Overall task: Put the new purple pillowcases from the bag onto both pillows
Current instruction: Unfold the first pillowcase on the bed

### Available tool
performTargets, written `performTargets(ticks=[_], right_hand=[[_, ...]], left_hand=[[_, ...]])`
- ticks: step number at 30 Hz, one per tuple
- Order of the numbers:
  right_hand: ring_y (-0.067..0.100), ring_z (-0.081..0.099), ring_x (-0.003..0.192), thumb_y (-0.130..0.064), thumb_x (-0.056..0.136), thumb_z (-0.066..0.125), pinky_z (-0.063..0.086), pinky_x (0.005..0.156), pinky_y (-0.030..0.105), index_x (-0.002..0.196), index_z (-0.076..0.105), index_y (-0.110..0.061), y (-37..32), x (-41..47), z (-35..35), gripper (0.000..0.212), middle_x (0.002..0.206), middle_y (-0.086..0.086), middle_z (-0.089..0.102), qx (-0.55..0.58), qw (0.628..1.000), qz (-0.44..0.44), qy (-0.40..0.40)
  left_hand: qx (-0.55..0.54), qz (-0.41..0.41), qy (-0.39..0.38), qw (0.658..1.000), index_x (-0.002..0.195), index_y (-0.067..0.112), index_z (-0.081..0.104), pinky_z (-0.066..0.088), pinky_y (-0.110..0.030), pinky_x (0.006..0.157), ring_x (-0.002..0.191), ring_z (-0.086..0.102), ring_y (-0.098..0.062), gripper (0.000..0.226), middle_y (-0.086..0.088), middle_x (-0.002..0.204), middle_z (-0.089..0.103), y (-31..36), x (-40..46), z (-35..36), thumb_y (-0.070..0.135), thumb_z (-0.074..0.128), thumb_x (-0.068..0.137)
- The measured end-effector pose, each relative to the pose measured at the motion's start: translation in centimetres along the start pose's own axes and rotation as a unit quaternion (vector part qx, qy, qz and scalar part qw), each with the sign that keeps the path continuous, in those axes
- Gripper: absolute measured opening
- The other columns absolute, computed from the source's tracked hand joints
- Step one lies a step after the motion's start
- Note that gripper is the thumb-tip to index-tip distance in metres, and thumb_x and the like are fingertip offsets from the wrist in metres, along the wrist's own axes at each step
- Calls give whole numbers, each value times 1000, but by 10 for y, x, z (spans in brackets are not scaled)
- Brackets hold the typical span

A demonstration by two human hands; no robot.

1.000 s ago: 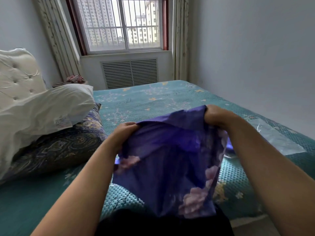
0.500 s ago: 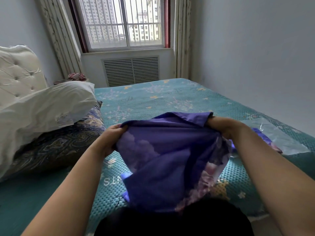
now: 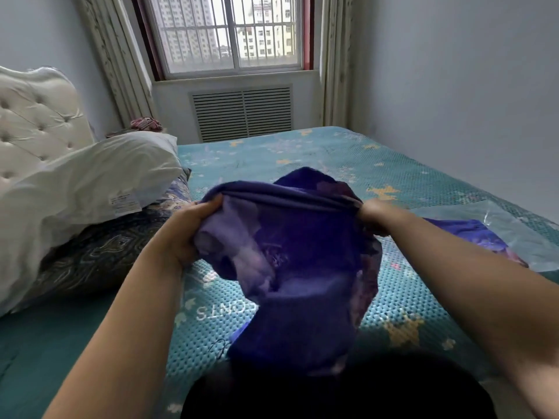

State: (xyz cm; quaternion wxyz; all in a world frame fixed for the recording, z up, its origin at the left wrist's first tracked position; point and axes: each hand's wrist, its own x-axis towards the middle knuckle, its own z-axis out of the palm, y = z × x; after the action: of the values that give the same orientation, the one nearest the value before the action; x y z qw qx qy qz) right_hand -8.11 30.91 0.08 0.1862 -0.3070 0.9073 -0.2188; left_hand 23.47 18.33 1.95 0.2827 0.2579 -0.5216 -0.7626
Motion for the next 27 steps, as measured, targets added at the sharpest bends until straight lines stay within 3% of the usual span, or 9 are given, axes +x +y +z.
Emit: performTargets(ticks=[2,5,7,10,13,18,22,24,27], right_hand=[[25,56,68,-20,81,57,54,64,35,89,55,-5,-12,12,20,17,80,12,57,195,980,-15,-32],[17,50,107,-24,74,74,43,102,39,145,31,-18,-31,14,58,83,122,1,49,263,947,-184,4],[20,44,125,-11,81,71,35,108,33,151,4,-18,-40,-10,88,98,141,7,40,230,940,-249,-23],[32,34,135,-41,85,65,30,108,37,150,8,-10,-23,-23,132,92,149,19,29,61,980,-185,31],[33,44,127,-73,76,53,40,103,41,143,30,-2,5,-32,154,100,141,20,41,-121,988,-59,-70],[26,64,87,-32,79,72,46,61,31,101,62,-2,13,-54,168,39,95,14,64,-139,961,-118,-207],[12,45,47,-24,76,78,35,39,19,77,49,-19,-5,-47,112,30,62,2,49,-82,919,-88,-377],[19,54,54,-22,81,70,41,49,22,79,58,-16,-15,-23,74,14,68,7,59,-153,963,-77,-206],[37,47,122,-9,91,44,41,95,45,134,45,-9,-19,13,35,43,143,18,39,-227,965,-30,126]], left_hand=[[-40,-1,48,998,105,8,65,57,-31,67,77,66,-24,34,-11,84,70,5,-2,-11,35,58,85],[-51,87,291,951,92,14,64,53,-25,61,78,64,-21,16,-7,90,67,2,4,-42,27,56,85],[7,157,492,857,103,11,54,53,-28,73,87,60,-21,24,-8,104,57,-10,7,-65,17,58,80],[271,233,630,690,124,2,45,32,-37,103,120,44,-36,54,-20,129,43,-40,2,-87,13,57,72],[529,267,516,619,123,3,50,31,-44,105,124,41,-40,55,-26,132,45,-73,5,-91,20,63,73],[668,-83,166,720,150,29,7,17,-47,116,144,12,-33,108,-7,159,2,-130,17,-96,65,66,68],[669,-209,181,690,145,38,18,15,-54,113,144,13,-32,108,-1,157,11,-169,7,-124,86,42,51],[704,-180,239,644,135,37,38,18,-58,110,139,22,-31,73,-2,150,29,-169,2,-129,74,45,73],[784,-115,248,558,115,29,58,24,-54,106,126,43,-25,32,-2,130,54,-155,2,-116,45,43,91]])
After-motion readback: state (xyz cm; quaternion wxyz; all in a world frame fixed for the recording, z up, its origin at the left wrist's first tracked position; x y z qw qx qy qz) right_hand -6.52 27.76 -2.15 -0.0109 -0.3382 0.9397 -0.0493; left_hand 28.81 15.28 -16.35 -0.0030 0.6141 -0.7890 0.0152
